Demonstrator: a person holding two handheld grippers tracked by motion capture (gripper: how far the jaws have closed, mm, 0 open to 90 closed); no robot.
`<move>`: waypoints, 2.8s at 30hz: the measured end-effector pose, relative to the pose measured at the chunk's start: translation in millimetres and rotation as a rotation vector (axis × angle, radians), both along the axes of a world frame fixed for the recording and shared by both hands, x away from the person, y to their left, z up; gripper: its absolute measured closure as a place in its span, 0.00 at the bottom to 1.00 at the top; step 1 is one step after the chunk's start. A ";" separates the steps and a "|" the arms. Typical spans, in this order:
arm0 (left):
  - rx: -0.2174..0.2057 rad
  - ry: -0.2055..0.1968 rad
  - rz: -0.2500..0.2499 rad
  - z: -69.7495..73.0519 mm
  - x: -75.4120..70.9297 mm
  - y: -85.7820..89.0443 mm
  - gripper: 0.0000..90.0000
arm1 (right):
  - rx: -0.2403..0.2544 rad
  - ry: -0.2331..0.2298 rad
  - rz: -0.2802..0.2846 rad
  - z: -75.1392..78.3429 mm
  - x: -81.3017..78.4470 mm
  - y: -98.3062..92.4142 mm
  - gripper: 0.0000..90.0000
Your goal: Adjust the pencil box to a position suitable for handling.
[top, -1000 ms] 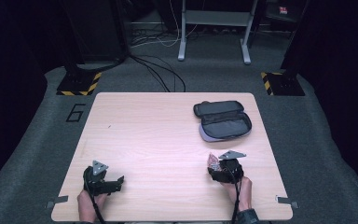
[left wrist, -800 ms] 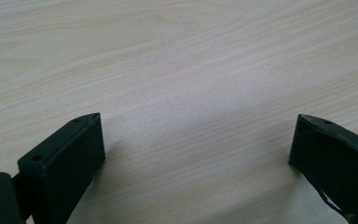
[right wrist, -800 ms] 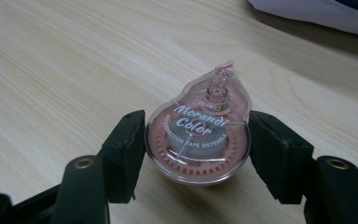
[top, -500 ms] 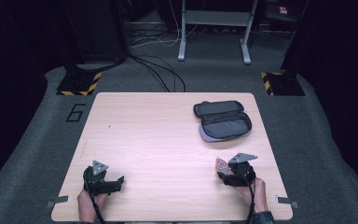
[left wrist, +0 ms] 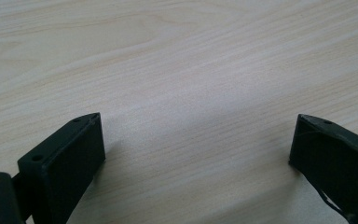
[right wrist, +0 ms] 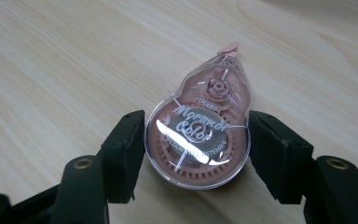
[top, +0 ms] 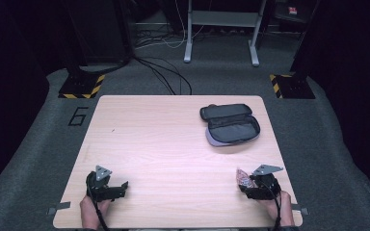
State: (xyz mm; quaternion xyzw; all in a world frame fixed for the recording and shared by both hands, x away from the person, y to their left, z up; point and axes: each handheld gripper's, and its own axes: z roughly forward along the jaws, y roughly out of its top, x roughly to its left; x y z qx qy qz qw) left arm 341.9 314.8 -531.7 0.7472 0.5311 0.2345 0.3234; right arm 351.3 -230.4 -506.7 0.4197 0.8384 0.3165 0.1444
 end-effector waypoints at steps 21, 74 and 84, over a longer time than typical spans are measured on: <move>0.000 0.000 -0.001 0.0 0.0 0.1 0.03 | 0.005 0.001 -0.096 3.3 -4.1 3.9 0.30; -0.005 -0.007 0.003 -0.4 0.7 -0.4 0.03 | 0.078 0.009 -0.237 38.1 112.4 -29.7 0.18; -0.005 -0.007 0.003 -0.5 0.7 -0.3 0.03 | 0.091 -0.006 -0.324 43.4 148.6 -38.3 0.20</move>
